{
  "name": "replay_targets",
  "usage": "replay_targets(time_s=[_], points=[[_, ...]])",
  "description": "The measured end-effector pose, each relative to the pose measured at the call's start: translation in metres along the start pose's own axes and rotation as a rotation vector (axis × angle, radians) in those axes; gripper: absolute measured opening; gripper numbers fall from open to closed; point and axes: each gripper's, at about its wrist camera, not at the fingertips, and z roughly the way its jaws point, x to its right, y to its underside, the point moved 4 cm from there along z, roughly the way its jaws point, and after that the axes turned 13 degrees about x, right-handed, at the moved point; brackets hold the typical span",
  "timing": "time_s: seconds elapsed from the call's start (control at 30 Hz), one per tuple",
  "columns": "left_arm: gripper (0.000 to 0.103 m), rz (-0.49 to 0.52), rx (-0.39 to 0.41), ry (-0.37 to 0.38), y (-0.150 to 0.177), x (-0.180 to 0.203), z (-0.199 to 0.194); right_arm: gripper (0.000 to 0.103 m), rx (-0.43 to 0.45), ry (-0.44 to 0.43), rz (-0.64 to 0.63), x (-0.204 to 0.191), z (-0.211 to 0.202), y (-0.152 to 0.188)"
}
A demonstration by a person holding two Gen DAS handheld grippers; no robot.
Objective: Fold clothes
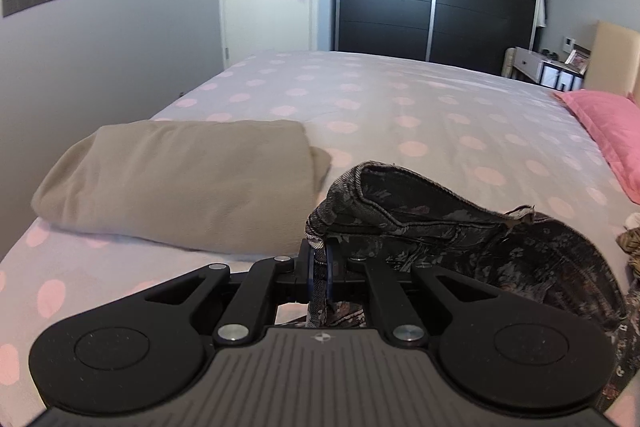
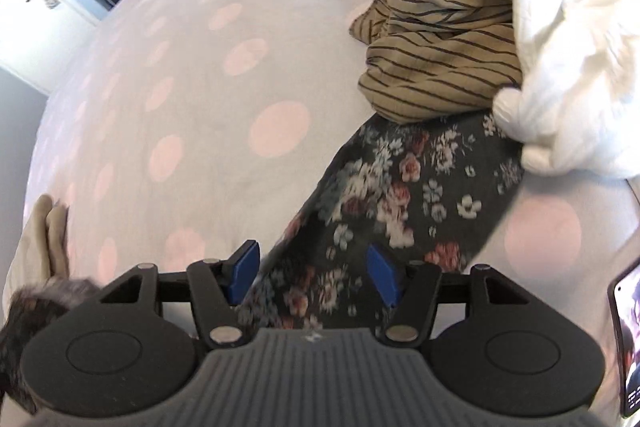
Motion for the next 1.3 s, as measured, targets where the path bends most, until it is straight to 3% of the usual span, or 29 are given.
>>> replay_targets(time_s=[0.13,0.33,0.4,0.47,0.5,0.6,0.67,0.87,1.03,1.13,1.3], points=[[0.004,-0.007,-0.013,-0.032,0.005,-0.011,0.004,0.058,-0.04,0.011,0.041,-0.005,0.027,-0.007],[0.004,-0.027,-0.033,-0.063,0.011,-0.023,0.009,0.049,-0.045,0.051,-0.024,-0.018,0.062,-0.011],[0.004,-0.038,-0.04,-0.065,0.012,-0.026,0.01,0.036,-0.053,0.078,-0.039,-0.015,0.073,-0.009],[0.004,-0.06,-0.044,-0.062,0.013,-0.03,0.01,0.008,-0.073,0.085,-0.035,-0.01,0.08,-0.006],[0.004,-0.072,-0.042,-0.061,0.012,-0.032,0.009,0.005,-0.074,0.081,-0.031,-0.008,0.079,-0.006],[0.004,-0.107,-0.004,-0.076,0.006,-0.037,0.001,0.003,-0.016,0.055,-0.032,-0.009,0.062,-0.014],[0.004,-0.132,0.035,-0.095,0.0,-0.04,-0.007,0.003,0.07,0.024,-0.056,-0.018,0.038,-0.024],[0.003,-0.18,0.192,-0.155,-0.03,-0.058,-0.046,0.003,0.426,-0.058,-0.141,-0.038,-0.071,-0.047],[0.002,-0.27,0.264,-0.227,-0.044,-0.09,-0.085,0.003,0.59,-0.132,-0.084,-0.018,-0.157,-0.044],[0.002,-0.328,0.251,-0.261,-0.038,-0.111,-0.103,0.003,0.597,-0.14,-0.096,0.003,-0.186,-0.023],[0.002,-0.406,0.179,-0.312,-0.01,-0.139,-0.124,0.003,0.412,-0.116,-0.066,0.049,-0.178,0.035]])
